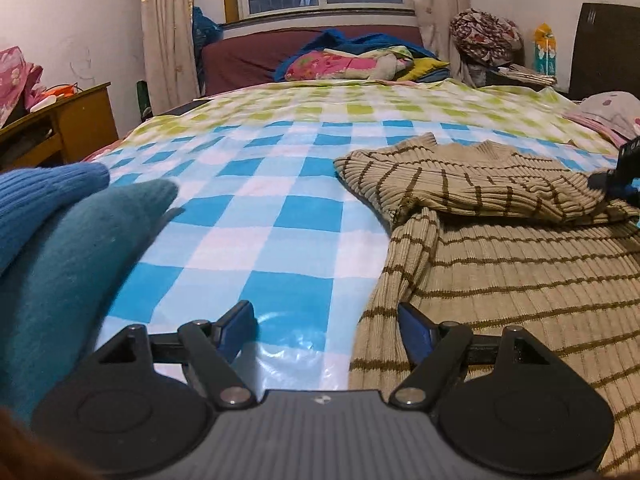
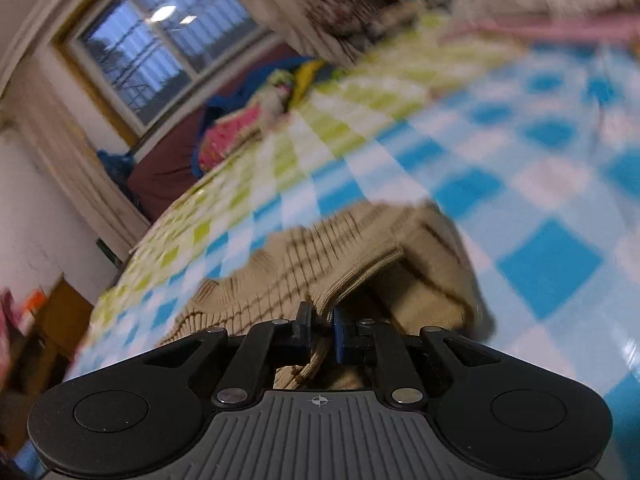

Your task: Fold small clothes

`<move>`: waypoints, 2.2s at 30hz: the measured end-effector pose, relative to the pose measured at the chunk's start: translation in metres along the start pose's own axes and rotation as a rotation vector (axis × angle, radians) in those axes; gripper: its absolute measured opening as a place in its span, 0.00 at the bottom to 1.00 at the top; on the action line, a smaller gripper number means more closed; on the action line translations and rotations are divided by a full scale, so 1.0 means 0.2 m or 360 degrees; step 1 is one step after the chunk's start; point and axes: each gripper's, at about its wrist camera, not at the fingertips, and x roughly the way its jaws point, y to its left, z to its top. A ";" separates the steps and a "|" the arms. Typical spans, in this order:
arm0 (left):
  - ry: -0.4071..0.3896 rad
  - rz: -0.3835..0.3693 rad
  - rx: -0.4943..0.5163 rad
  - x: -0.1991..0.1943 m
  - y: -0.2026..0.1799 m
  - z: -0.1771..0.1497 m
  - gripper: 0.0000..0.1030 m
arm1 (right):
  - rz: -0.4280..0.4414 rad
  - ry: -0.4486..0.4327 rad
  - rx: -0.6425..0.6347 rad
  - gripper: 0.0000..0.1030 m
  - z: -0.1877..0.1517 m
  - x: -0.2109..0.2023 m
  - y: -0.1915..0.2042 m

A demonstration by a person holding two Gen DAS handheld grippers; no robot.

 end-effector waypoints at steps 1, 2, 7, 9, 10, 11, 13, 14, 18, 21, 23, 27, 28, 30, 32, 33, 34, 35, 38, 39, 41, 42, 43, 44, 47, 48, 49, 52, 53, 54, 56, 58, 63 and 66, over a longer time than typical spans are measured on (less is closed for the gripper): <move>-0.0002 0.0006 0.0001 -0.01 0.00 0.00 0.81 | -0.0001 0.0007 0.0053 0.13 0.00 0.01 -0.02; -0.0002 0.0007 0.0004 -0.01 0.00 -0.01 0.81 | -0.0019 0.0011 0.0075 0.13 0.01 0.02 -0.03; -0.0010 -0.0002 -0.0013 -0.02 0.01 -0.01 0.81 | 0.0014 -0.0031 -0.0023 0.08 0.05 0.00 0.02; -0.0031 -0.0013 -0.0035 -0.04 0.02 -0.02 0.81 | 0.0088 -0.0142 -0.0064 0.06 0.07 -0.07 0.05; -0.0032 -0.0019 -0.0043 -0.04 0.02 -0.02 0.81 | 0.0115 -0.0199 -0.0092 0.06 0.07 -0.10 0.07; -0.0023 -0.0021 -0.0048 -0.04 0.03 -0.03 0.81 | 0.0120 -0.0232 -0.0103 0.06 0.07 -0.12 0.07; 0.0004 -0.0030 -0.0049 -0.04 0.03 -0.04 0.81 | 0.0062 -0.0167 -0.0132 0.06 0.05 -0.09 0.05; 0.0010 -0.0035 -0.0046 -0.04 0.03 -0.05 0.81 | -0.0034 -0.0089 -0.0179 0.07 0.03 -0.04 0.04; 0.0007 -0.0069 -0.0036 -0.10 0.05 -0.06 0.81 | -0.0133 -0.0011 -0.0108 0.12 0.01 -0.04 -0.02; -0.0002 -0.0098 -0.0045 -0.14 0.07 -0.07 0.81 | -0.0197 -0.0072 -0.0227 0.18 0.00 -0.16 0.07; 0.0003 -0.0107 -0.0056 -0.16 0.09 -0.07 0.81 | -0.0196 -0.0104 -0.0357 0.18 -0.03 -0.22 0.15; 0.0051 -0.0057 -0.0062 -0.16 0.14 -0.10 0.81 | 0.0032 0.0070 -0.0560 0.21 -0.17 -0.23 0.37; 0.0067 -0.0048 -0.0075 -0.16 0.16 -0.11 0.81 | 0.0077 0.0119 -0.0637 0.21 -0.21 -0.20 0.44; 0.0084 -0.0061 -0.0113 -0.17 0.19 -0.12 0.81 | 0.0195 0.0213 -0.0744 0.21 -0.31 -0.14 0.58; 0.0074 -0.0073 -0.0112 -0.19 0.20 -0.13 0.81 | 0.0260 0.0285 -0.0842 0.24 -0.39 -0.06 0.71; 0.0061 -0.0079 -0.0105 -0.19 0.20 -0.13 0.81 | 0.0291 0.0329 -0.0895 0.26 -0.43 -0.01 0.77; 0.0051 -0.0089 -0.0096 -0.20 0.20 -0.13 0.81 | 0.0301 0.0372 -0.0955 0.26 -0.46 0.03 0.82; 0.0041 -0.0100 -0.0080 -0.20 0.20 -0.13 0.81 | 0.0274 0.0383 -0.1028 0.26 -0.50 0.05 0.87; 0.0016 -0.0117 -0.0030 -0.21 0.20 -0.13 0.81 | 0.0167 0.0415 -0.1257 0.26 -0.63 0.07 0.95; 0.0018 -0.0135 -0.0027 -0.20 0.20 -0.13 0.81 | 0.0169 0.0436 -0.1256 0.26 -0.64 0.08 0.95; 0.0038 -0.0182 -0.0030 -0.20 0.20 -0.13 0.81 | 0.0228 0.0464 -0.1209 0.26 -0.65 0.06 0.96; 0.0043 -0.0195 -0.0027 -0.20 0.19 -0.14 0.81 | 0.0242 0.0455 -0.1204 0.26 -0.65 0.05 0.96; 0.0045 -0.0206 -0.0021 -0.20 0.19 -0.14 0.81 | 0.0249 0.0449 -0.1213 0.26 -0.66 0.06 0.98; 0.0045 -0.0216 -0.0017 -0.20 0.19 -0.14 0.81 | 0.0243 0.0460 -0.1236 0.26 -0.66 0.09 0.99; 0.0032 -0.0244 -0.0005 -0.22 0.18 -0.14 0.81 | 0.0114 0.0591 -0.1191 0.26 -0.69 0.22 1.02; 0.0025 -0.0253 -0.0004 -0.22 0.18 -0.13 0.81 | 0.0101 0.0599 -0.1136 0.26 -0.68 0.24 1.01; 0.0017 -0.0260 0.0001 -0.23 0.17 -0.13 0.81 | 0.0097 0.0583 -0.1089 0.26 -0.66 0.26 1.01; 0.0006 -0.0268 0.0019 -0.23 0.17 -0.13 0.81 | 0.0101 0.0525 -0.0946 0.26 -0.61 0.31 1.03; 0.0005 -0.0268 0.0026 -0.23 0.17 -0.13 0.81 | 0.0102 0.0513 -0.0914 0.25 -0.60 0.33 1.03; 0.0003 -0.0267 0.0031 -0.23 0.17 -0.13 0.81 | 0.0118 0.0515 -0.0868 0.20 -0.59 0.35 1.04; -0.0016 -0.0256 0.0039 -0.24 0.17 -0.13 0.81 | 0.0215 0.0545 -0.0732 0.12 -0.56 0.36 1.04; -0.0043 -0.0245 0.0044 -0.25 0.18 -0.12 0.81 | 0.0366 0.0540 -0.0575 0.12 -0.53 0.34 1.03; 0.0013 -0.0268 0.0048 -0.21 0.17 -0.15 0.81 | 0.0494 0.0514 -0.0376 0.15 -0.46 0.35 0.98; 0.0084 -0.0277 0.0088 -0.18 0.14 -0.17 0.81 | 0.0383 0.0644 -0.0444 0.23 -0.51 0.42 0.98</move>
